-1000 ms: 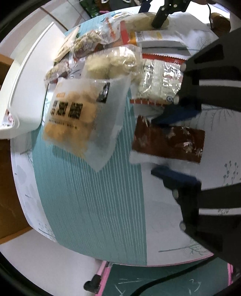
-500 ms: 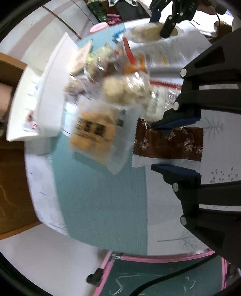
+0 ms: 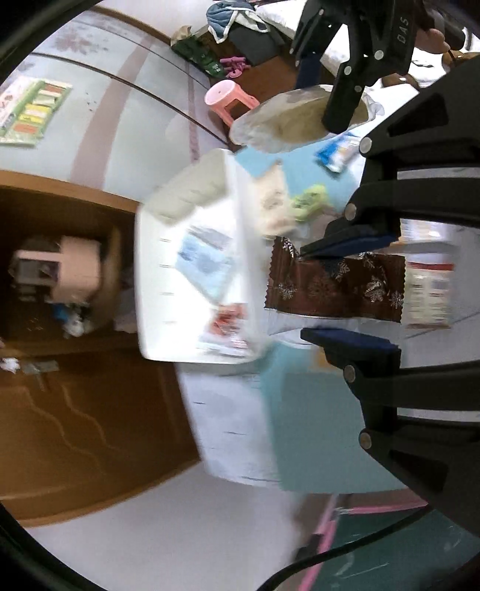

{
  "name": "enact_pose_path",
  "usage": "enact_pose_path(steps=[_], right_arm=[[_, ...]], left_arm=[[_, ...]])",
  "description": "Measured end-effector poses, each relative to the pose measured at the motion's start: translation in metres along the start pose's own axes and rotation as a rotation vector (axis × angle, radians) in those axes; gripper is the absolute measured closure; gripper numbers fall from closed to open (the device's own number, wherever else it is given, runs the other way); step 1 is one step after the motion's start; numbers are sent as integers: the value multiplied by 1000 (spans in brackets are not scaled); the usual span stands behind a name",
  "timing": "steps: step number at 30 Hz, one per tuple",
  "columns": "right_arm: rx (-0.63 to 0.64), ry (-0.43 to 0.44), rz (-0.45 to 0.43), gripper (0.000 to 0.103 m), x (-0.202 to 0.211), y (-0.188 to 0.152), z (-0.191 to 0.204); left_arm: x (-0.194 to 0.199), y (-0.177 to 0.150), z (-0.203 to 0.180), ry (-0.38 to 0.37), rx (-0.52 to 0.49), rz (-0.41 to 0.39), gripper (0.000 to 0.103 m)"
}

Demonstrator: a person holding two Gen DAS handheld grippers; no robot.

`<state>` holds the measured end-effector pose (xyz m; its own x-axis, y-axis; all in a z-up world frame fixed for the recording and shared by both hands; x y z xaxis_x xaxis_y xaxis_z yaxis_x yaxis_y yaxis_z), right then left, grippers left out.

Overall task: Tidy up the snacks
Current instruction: 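Lift both snacks into the white basket and open both tools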

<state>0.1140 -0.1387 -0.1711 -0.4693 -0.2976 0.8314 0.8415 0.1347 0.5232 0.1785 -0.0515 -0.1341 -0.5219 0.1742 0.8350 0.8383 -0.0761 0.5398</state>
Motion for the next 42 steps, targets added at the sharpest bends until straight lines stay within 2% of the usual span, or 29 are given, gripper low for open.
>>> enact_pose_path(steps=[7, 12, 15, 19, 30, 31, 33, 34, 35, 38, 40, 42], right_arm=[[-35, -44, -108, 46, 22, 98, -27], [-113, -115, -167, 46, 24, 156, -62], [-143, -141, -173, 46, 13, 180, -76], [-154, -188, -161, 46, -5, 197, -90], [-158, -206, -65, 46, -59, 198, -96], [-158, -207, -55, 46, -63, 197, -96], [-156, -216, -40, 46, -68, 191, -94], [-156, -221, -29, 46, -71, 190, -95], [-157, -223, -21, 46, -75, 190, -96], [-167, -214, -12, 45, -80, 187, -96], [-177, -208, -13, 35, -80, 187, -95], [-175, -226, -31, 28, -76, 186, -92]], left_arm=[[-9, 90, -11, 8, -1, -53, 68], [-24, 134, -12, 18, 2, -81, 68], [-40, 152, -14, 15, 15, -68, 67], [-61, 164, -14, 18, 17, -53, 67], [-117, 158, -11, 42, 20, 28, 66], [-121, 156, -11, 43, 17, 36, 64], [-126, 152, -9, 40, 12, 51, 46], [-127, 151, -8, 45, 9, 53, 28], [-127, 150, -8, 46, 5, 49, 17], [-127, 148, -7, 65, -15, 36, 12], [-127, 148, -5, 95, -24, 29, 11], [-124, 146, -3, 94, -19, 26, 11]])
Point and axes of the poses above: each gripper's, at about its wrist camera, not at the fingertips, and x roughly against the way its jaws point, z to its left, y to its top, the point moved 9 cm from there along -x, roughly the way its jaws point, and after that the axes turned 8 degrees about x, right-handed, at the moved point
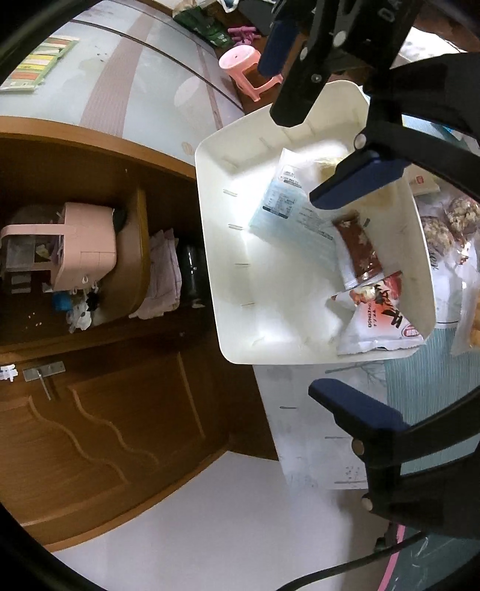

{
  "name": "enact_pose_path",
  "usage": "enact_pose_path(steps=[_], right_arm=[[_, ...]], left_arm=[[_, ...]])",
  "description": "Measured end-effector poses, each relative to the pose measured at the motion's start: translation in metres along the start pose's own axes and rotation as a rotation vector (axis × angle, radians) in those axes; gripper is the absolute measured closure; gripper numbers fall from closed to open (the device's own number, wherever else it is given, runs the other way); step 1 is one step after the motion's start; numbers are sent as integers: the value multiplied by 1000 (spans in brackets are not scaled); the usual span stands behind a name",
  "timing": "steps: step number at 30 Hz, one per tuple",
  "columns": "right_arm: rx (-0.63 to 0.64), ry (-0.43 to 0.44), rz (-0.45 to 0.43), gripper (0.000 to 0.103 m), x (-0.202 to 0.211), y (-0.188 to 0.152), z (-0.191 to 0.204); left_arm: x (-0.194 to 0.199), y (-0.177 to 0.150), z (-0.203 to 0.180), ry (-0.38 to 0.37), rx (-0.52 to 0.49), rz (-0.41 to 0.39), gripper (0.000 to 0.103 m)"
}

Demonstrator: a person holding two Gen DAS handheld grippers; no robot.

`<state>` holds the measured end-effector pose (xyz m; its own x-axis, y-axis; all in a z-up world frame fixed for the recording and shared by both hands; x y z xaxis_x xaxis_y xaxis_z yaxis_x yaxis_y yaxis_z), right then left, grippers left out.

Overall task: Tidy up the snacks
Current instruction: 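Lift both snacks into the white basket and open both tools, then withdraw both tools from the basket back over the table snacks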

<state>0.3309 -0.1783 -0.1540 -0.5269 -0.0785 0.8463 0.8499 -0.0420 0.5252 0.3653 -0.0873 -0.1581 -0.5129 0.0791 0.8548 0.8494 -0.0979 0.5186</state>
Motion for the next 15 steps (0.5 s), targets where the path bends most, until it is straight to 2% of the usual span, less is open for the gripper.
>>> enact_pose_path(steps=[5, 15], right_arm=[[-7, 22, -6, 27, 8, -5, 7], [22, 36, -33, 26, 35, -11, 19]], left_arm=[[10, -3, 6, -25, 48, 5, 11], [34, -16, 13, -12, 90, 0, 11]])
Point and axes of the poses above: each gripper's, at about its wrist camera, not at the fingertips, and x roughly against the way its jaws point, z to its left, y to its top, the point moved 9 cm from there along -x, roughly the way its jaws point, and after that the axes turned 8 degrees about x, right-handed, at the moved point
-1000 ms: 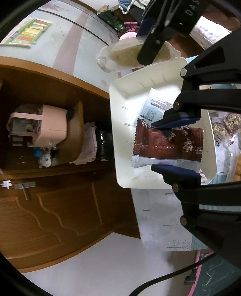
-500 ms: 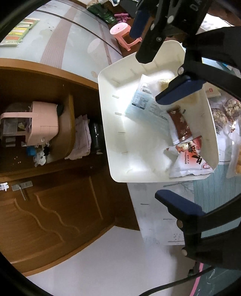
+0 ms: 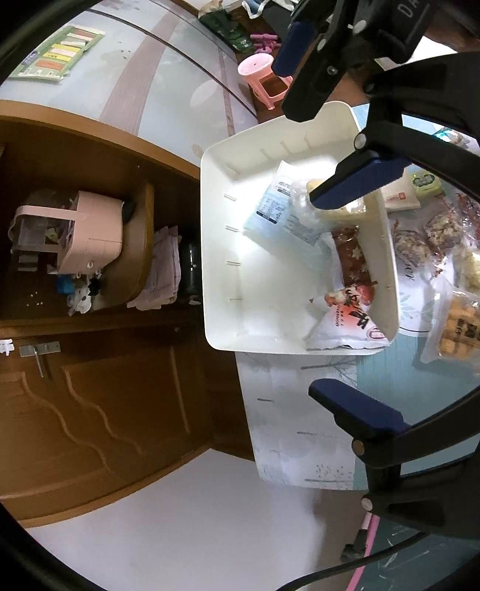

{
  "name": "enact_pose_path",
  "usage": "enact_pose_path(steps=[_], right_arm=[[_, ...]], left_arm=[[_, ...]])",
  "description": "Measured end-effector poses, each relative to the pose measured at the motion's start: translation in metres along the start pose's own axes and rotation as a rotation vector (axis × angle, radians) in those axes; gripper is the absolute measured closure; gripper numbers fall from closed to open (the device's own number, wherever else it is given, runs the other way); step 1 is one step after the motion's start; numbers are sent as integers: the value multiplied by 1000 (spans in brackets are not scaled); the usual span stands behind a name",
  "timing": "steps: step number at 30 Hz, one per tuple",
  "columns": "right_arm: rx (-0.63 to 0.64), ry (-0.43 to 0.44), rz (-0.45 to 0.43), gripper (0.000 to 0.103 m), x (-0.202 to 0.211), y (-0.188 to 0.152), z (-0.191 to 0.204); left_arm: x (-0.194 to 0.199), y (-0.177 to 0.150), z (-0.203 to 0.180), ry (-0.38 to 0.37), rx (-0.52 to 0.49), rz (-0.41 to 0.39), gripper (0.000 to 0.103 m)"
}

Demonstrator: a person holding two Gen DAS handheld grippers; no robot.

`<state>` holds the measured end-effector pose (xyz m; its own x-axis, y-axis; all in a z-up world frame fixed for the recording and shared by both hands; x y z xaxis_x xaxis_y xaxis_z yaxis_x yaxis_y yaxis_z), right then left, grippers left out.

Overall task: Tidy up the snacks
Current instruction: 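Withdraw both tools from the basket back over the table snacks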

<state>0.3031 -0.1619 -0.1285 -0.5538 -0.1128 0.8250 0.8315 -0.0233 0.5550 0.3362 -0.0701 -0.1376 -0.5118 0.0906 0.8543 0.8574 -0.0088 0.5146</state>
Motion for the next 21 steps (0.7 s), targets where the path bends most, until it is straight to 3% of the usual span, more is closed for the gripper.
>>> enact_pose_path(steps=[21], right_arm=[[15, 11, -21, 27, 54, -33, 5]], left_arm=[[65, -42, 5, -24, 8, -32, 11]])
Point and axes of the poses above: each gripper's, at about its wrist camera, not at the fingertips, and x roughly against the way its jaws point, z to its left, y to its top, the point moved 9 cm from there along -x, roughly the way its jaws point, and after that the axes turned 8 degrees about x, right-handed, at the moved point
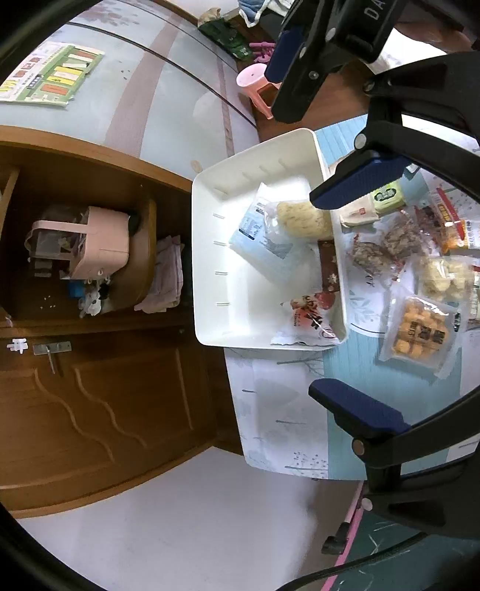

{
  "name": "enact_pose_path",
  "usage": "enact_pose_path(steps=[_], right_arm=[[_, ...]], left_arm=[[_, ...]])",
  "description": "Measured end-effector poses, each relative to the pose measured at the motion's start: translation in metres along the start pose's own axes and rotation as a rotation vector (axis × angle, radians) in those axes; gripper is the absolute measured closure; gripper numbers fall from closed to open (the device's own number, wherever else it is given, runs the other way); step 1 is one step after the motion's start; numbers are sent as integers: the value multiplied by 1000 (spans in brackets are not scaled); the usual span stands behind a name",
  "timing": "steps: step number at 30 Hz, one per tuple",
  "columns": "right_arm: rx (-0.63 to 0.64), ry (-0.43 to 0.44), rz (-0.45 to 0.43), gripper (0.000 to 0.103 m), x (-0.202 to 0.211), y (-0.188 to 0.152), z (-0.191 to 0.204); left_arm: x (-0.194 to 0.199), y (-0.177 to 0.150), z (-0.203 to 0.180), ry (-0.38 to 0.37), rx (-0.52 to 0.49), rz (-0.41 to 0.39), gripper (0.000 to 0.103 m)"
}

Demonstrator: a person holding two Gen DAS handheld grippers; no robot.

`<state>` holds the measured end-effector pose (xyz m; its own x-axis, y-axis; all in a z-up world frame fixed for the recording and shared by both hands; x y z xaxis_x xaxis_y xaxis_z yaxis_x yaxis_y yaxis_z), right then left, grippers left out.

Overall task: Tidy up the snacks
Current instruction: 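Withdraw both tools from the basket back over the table snacks, then grasp the yellow cube-snack bag with the left tool while the right tool grasps the clear bag of brown snacks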

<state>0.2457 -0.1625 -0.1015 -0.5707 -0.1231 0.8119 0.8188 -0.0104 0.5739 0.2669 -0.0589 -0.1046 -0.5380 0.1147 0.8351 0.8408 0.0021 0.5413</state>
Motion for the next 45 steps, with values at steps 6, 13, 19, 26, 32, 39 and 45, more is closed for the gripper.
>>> enact_pose_path(steps=[6, 13, 19, 26, 32, 39, 45], right_arm=[[13, 15, -11, 27, 19, -14, 1], [66, 19, -7, 27, 42, -34, 8], [86, 35, -15, 27, 54, -57, 14], [130, 54, 9, 27, 45, -84, 27], [150, 73, 79, 27, 18, -115, 35], [143, 87, 198, 27, -32, -147, 41], [157, 70, 280, 27, -77, -168, 44]], left_arm=[[18, -15, 13, 13, 14, 1, 11], [43, -36, 36, 38, 35, -7, 11], [50, -55, 50, 40, 47, 18, 11], [46, -82, 57, 44, 31, 32, 11], [9, -117, 63, 66, -6, 113, 11], [-53, -156, 74, 73, 3, 252, 11], [-106, -179, 85, 64, 51, 376, 11]])
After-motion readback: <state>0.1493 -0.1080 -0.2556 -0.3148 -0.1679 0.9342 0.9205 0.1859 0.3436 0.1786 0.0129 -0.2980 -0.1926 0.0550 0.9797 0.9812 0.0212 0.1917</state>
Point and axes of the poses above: each gripper's, at about its wrist camera, not at the fingertips, and x roughly against the way its jaws point, z to its left, y to its top, the point moved 9 cm from there along -x, roughly the way its jaws point, and after that the axes turned 8 degrees about x, right-handed, at the moved point
